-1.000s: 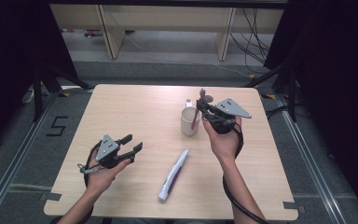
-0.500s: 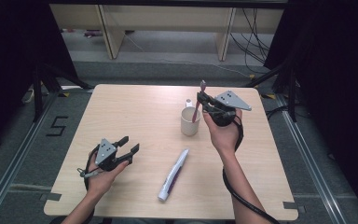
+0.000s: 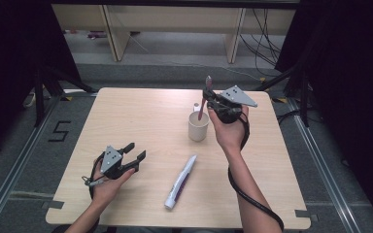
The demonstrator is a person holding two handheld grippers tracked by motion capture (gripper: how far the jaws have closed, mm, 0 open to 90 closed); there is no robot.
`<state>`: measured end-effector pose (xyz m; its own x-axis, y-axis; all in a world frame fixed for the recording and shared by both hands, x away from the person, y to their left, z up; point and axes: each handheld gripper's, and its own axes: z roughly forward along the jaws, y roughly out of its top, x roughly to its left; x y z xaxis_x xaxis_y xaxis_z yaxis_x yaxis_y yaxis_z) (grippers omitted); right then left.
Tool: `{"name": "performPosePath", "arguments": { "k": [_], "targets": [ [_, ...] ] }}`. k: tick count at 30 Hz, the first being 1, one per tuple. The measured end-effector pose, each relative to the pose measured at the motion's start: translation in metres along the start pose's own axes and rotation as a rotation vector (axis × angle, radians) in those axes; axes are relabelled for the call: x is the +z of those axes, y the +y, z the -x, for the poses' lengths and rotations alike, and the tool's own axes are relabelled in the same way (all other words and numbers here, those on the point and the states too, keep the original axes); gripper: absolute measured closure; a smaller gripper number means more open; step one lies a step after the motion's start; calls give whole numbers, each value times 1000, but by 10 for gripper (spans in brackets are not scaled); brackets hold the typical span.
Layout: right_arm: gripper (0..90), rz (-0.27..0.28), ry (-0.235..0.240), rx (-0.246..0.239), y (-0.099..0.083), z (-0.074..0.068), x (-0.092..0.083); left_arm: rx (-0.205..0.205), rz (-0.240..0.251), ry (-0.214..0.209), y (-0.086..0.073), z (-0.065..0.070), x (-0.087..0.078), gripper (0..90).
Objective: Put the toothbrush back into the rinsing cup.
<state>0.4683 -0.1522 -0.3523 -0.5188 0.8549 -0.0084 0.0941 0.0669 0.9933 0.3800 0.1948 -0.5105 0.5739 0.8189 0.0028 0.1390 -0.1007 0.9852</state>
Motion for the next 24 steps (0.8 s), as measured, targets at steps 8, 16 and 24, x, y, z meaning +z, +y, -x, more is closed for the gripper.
{"name": "performPosePath", "arguments": {
  "k": [8,16,24],
  "targets": [
    [834,6,-13,3,4,4,11,0,-4,-1,-2,-1,1,430],
    [834,13,-33,-12,6,5,19,-8,-11,-5,-3,-1,3,428],
    [834,14,-47,-28,8,8,26,-8,-6,-1,-4,-2,3,427]
  ]
}}
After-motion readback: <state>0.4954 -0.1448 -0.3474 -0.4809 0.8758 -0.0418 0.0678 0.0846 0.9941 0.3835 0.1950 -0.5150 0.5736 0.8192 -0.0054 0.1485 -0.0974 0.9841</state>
